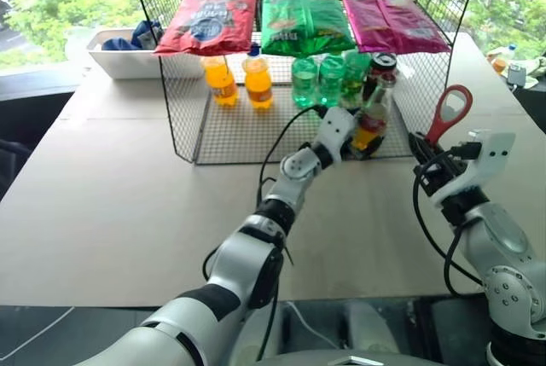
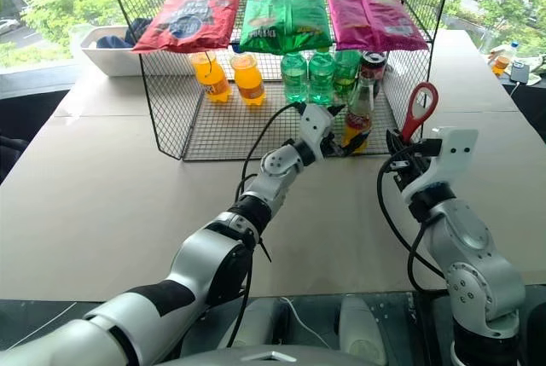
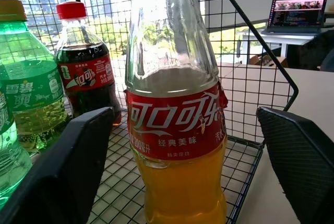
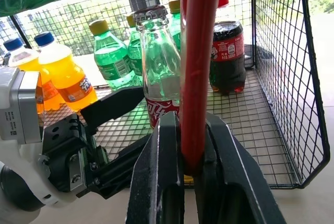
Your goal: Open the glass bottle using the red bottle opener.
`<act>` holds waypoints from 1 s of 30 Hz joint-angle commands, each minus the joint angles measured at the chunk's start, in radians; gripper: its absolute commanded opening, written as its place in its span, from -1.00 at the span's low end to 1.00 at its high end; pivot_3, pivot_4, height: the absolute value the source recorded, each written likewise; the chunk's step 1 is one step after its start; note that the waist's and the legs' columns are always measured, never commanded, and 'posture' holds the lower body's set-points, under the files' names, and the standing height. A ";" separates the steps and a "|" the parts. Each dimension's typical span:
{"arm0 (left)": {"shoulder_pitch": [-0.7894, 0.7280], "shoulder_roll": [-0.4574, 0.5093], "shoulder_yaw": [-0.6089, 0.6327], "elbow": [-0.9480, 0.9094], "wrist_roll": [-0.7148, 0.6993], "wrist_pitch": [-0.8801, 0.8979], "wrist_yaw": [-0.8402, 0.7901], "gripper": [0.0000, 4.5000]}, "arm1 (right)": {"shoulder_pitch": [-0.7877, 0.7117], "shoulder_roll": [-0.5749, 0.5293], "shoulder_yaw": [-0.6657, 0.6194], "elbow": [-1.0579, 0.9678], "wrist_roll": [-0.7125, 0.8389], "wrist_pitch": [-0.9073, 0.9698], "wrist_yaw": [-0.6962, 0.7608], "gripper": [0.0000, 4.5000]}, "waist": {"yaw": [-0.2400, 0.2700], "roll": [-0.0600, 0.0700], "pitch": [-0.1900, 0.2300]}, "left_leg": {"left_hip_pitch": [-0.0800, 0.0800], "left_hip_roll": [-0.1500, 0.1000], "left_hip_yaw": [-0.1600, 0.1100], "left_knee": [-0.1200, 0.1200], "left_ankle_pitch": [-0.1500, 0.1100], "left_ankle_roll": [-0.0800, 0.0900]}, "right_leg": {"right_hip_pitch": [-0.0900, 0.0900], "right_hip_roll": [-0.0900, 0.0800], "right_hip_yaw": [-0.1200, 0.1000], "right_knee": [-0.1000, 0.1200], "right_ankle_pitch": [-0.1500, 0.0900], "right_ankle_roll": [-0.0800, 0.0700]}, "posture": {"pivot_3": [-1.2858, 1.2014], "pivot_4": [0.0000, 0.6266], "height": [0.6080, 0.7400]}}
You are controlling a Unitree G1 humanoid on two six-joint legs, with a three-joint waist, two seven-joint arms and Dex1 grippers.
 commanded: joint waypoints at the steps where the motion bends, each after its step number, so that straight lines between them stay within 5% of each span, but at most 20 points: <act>1: -0.014 -0.035 -0.004 -0.026 -0.006 -0.018 0.011 0.95 | -0.012 -0.002 -0.014 -0.018 -0.001 -0.013 0.009 -1.00 | 0.000 0.000 0.000 | 0.000 0.000 0.000 0.000 0.000 0.000 | 0.000 0.000 0.000 0.000 0.000 0.000 | 0.03 -0.52 1.00; 30: -0.293 -0.185 0.061 0.204 -0.024 0.179 0.136 0.95 | -0.003 -0.009 -0.013 -0.039 -0.011 -0.005 0.000 -1.00 | -0.001 0.000 0.000 | 0.000 -0.001 0.000 0.000 0.000 0.000 | 0.000 0.000 0.000 0.000 0.000 0.000 | 0.03 -0.52 1.00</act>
